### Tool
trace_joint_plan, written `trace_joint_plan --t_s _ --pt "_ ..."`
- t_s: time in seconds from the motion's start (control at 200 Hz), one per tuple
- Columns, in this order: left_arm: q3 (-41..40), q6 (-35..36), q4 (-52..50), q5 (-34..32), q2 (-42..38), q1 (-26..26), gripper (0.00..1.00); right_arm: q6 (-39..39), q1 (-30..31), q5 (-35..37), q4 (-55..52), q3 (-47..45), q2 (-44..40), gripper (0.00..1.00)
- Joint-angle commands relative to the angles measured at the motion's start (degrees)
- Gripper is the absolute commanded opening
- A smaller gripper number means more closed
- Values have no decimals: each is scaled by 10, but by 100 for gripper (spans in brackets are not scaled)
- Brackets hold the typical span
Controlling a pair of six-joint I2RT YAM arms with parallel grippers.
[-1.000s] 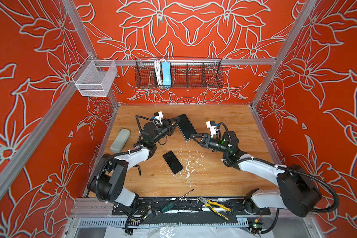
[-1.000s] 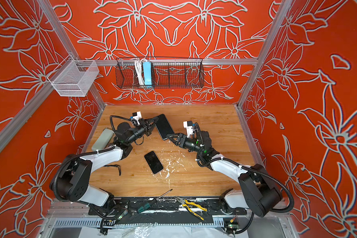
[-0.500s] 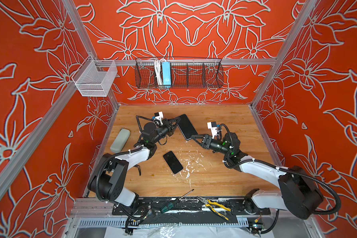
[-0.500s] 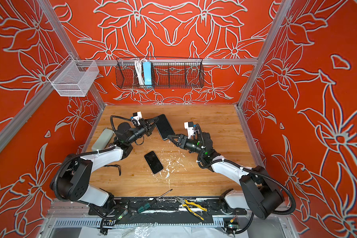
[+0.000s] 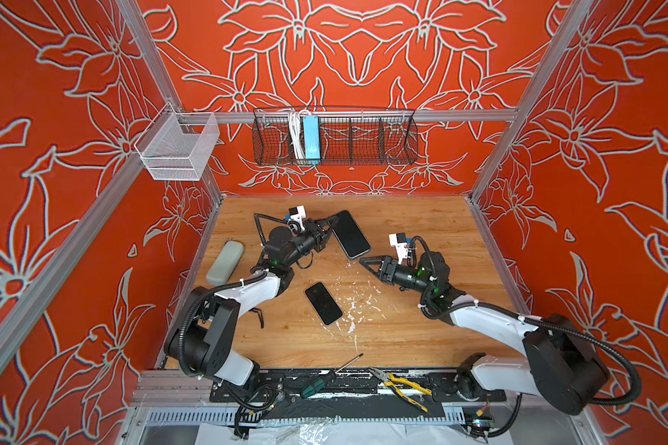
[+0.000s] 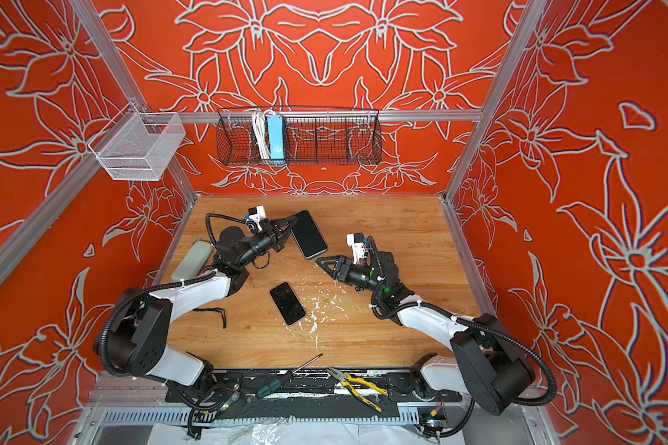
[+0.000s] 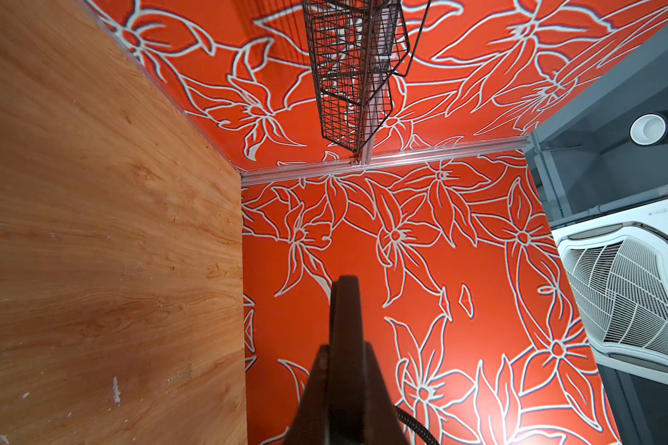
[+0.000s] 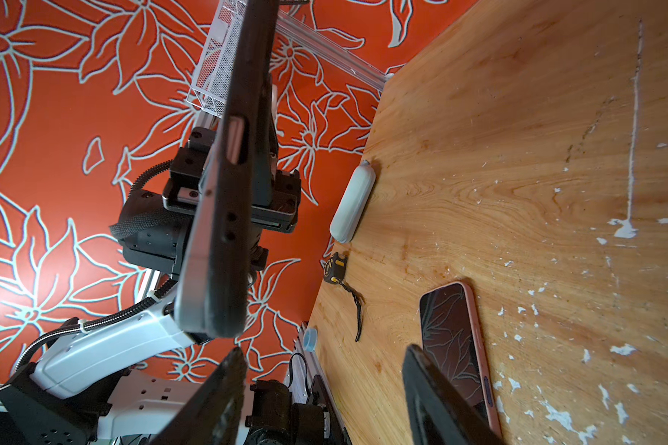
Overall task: Take the phone out of the phone case
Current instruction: Remove the phone case from the phone.
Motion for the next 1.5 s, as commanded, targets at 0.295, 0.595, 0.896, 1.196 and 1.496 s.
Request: trace_joint_plan --t_s 0.295,0.595,0.896,1.196,1.496 --pt "14 -4 36 9 3 -1 0 8 4 -2 36 7 -1 64" --pt "17 -6 37 13 4 -1 0 16 4 -1 66 9 18 64" --pt "12 -8 39 15 -1 -1 0 24 5 -1 90 19 41 63" --pt "13 -5 40 14 2 -1 0 29 5 -8 96 18 31 62" --pt "24 -8 43 16 14 -1 0 22 4 -8 71 14 2 62"
